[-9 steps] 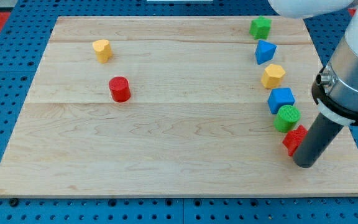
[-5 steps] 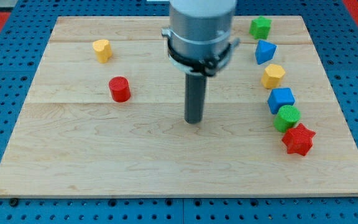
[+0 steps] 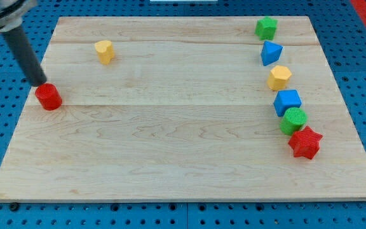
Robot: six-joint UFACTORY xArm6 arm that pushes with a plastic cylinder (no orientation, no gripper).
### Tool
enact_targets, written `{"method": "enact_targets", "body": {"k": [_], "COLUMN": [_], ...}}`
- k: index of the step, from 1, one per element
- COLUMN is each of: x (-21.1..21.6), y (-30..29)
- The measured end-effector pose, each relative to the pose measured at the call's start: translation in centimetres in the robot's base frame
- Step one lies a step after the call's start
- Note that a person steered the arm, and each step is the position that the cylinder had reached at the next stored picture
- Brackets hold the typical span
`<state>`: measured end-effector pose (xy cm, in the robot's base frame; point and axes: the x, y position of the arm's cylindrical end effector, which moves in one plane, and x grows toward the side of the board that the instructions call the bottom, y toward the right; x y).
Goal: Push the red circle into the bottom of the blue triangle
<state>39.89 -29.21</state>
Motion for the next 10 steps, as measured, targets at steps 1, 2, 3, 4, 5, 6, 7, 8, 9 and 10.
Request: {"method": "enact_targets", "body": {"k": [1, 2, 3, 4, 5, 6, 7, 8, 9, 10], "x": [1.0, 1.8, 4.2, 5.3, 8.0, 10.5, 13.5, 14.0, 16.6, 18.0], "y": [2.1, 7.3, 10.0, 7.9, 5.7, 5.8, 5.9, 9.6, 10.7, 12.4]}}
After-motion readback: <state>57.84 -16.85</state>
